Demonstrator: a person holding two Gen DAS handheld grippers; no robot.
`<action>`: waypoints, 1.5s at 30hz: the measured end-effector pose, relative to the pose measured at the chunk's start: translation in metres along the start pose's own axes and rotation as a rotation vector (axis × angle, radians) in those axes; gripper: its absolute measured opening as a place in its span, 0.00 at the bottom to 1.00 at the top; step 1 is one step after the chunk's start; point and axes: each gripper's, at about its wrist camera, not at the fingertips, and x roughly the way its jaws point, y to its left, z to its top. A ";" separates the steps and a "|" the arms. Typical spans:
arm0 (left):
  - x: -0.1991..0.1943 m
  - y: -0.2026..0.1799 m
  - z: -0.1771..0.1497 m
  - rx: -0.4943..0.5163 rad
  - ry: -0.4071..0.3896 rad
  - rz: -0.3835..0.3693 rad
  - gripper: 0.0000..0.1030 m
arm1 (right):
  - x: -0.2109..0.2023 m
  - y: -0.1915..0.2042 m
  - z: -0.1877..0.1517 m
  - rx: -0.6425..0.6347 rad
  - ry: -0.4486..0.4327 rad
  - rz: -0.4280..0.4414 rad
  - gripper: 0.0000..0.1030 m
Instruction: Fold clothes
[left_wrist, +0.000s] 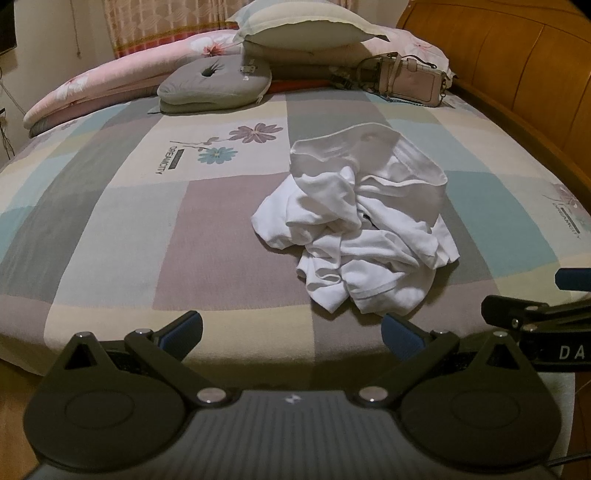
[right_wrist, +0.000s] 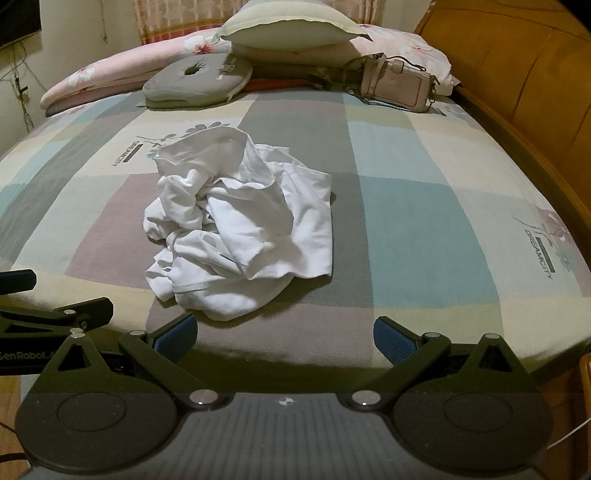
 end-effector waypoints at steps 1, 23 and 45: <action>0.000 0.000 0.000 0.000 0.000 0.000 0.99 | 0.000 0.000 0.000 -0.001 0.001 0.000 1.00; 0.000 -0.004 0.004 0.021 0.008 -0.034 0.99 | -0.002 -0.003 0.003 0.007 -0.003 0.017 1.00; 0.002 -0.005 0.011 0.085 -0.012 -0.111 0.99 | -0.009 -0.005 0.006 -0.009 -0.071 0.091 1.00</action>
